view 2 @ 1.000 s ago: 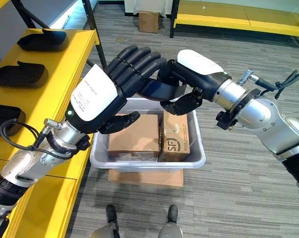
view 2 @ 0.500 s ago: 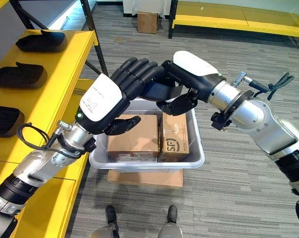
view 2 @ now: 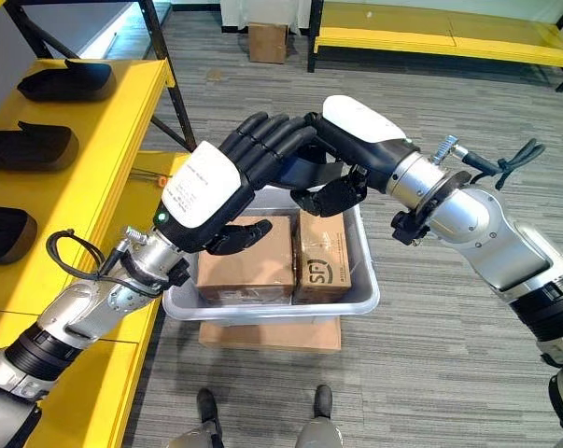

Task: Move parts from the plastic box to the shelf.

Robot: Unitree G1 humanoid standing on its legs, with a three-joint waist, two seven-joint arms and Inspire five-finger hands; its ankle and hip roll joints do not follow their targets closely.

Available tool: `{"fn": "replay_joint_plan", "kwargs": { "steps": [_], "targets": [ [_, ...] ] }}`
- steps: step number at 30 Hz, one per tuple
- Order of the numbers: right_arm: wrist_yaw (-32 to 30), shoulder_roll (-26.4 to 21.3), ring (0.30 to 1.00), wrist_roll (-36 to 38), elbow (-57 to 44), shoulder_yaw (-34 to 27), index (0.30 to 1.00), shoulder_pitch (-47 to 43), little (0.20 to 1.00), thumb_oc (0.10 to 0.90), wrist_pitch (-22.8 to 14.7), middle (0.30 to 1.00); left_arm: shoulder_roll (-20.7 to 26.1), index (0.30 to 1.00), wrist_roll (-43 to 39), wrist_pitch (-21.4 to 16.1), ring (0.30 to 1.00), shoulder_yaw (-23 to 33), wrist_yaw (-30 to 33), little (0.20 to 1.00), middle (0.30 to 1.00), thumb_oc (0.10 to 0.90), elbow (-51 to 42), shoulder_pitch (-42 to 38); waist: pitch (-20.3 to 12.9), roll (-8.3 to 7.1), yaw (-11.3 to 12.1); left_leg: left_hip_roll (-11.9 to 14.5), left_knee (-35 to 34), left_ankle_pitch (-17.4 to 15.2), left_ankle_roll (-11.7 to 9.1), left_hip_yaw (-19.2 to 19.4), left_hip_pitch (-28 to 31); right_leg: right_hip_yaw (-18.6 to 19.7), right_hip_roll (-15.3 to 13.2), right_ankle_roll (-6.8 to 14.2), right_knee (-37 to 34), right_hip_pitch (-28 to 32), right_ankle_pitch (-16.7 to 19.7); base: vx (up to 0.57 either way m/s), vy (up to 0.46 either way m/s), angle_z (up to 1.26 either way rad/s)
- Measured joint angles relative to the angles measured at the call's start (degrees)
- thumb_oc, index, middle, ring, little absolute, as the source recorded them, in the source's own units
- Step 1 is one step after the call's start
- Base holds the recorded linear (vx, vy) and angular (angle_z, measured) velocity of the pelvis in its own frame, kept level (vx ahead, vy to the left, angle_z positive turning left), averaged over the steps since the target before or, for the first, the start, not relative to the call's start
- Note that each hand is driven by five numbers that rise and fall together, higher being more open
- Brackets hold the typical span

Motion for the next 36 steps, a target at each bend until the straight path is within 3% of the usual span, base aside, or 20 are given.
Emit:
{"fn": "replay_joint_plan", "kwargs": {
  "steps": [9,10,11,12,13,23,27,36],
  "targets": [
    [-0.51,4.34,0.300,-0.13,3.48,0.41,0.300,-0.01,0.300,0.400,2.58,0.300,-2.31,1.000,0.09,0.61,1.000,-3.01,0.48,1.000,1.000,0.900,6.69,-4.11,-1.15,-1.52,-1.13,-0.04,-0.01,-0.02,0.00,0.14,0.10,0.20,0.04,0.00,-0.12,-0.05,0.00,0.00,0.000,0.00],
    [-0.51,4.38,0.300,-0.16,3.96,0.57,0.300,-0.01,0.300,0.400,2.58,0.300,-2.61,0.693,0.13,0.79,0.693,-3.69,0.54,0.693,0.693,0.680,7.43,-4.68,-1.17,-1.51,-1.19,-0.05,-0.01,-0.02,0.00,0.22,0.14,0.28,0.03,-0.01,-0.10,-0.05,0.01,0.00,0.000,0.00],
    [-0.51,4.40,0.300,-0.15,4.19,0.62,0.300,-0.01,0.300,0.400,2.60,0.300,-2.69,0.627,0.13,0.93,0.627,-4.15,0.60,0.627,0.627,0.633,7.86,-5.14,-1.18,-1.50,-1.19,-0.04,-0.02,-0.02,0.00,0.24,0.15,0.29,0.03,-0.02,-0.09,-0.05,0.02,0.00,0.000,0.00],
    [-0.51,4.40,0.300,-0.16,4.59,0.68,0.300,-0.01,0.300,0.400,2.79,0.300,-2.85,0.503,0.16,1.00,0.503,-4.74,0.80,0.503,0.503,0.545,8.67,-6.00,-1.18,-1.50,-1.15,-0.03,-0.01,-0.02,0.00,0.25,0.16,0.32,0.03,-0.04,-0.09,-0.05,0.03,0.00,0.000,0.00],
    [-0.51,4.40,0.300,-0.17,4.64,0.79,0.300,-0.01,0.300,0.400,3.09,0.300,-3.01,0.300,0.16,1.04,0.300,-4.75,0.94,0.300,0.300,0.400,8.88,-6.29,-1.18,-1.50,-1.20,-0.03,-0.02,-0.02,-0.01,0.26,0.16,0.36,0.03,-0.06,-0.11,-0.05,0.06,0.00,0.000,0.00],
    [-1.13,4.26,0.300,-2.53,5.00,2.64,0.300,-0.07,0.300,0.400,4.58,0.300,-4.23,0.300,0.13,2.00,0.300,-4.88,1.30,0.300,0.300,0.400,10.45,-8.68,-1.95,-1.46,-1.60,0.15,-0.04,-0.43,-0.17,1.38,1.05,1.57,0.14,-0.07,-0.23,-0.06,0.10,0.00,0.004,-0.06],
    [-1.05,4.52,0.300,-5.82,5.31,3.19,0.300,-0.11,0.300,0.400,2.88,0.300,-4.36,0.300,0.99,2.32,0.300,-6.68,-1.06,0.300,0.300,0.400,11.88,-8.55,-1.99,-1.47,-1.60,0.40,-0.04,-0.43,-0.18,1.41,1.11,1.66,0.35,-0.13,-0.28,-0.06,0.14,0.00,0.000,0.00],
    [-1.04,5.46,0.300,-5.93,5.10,3.22,0.300,-0.11,0.300,0.400,2.75,0.300,-4.41,0.300,0.99,2.59,0.300,-6.52,-0.71,0.300,0.300,0.400,12.38,-8.48,-2.00,-1.48,-1.59,0.70,-0.05,-0.42,-0.22,1.65,1.42,2.02,0.66,-0.23,-0.27,-0.05,0.21,0.00,0.000,0.00]
  ]
}}
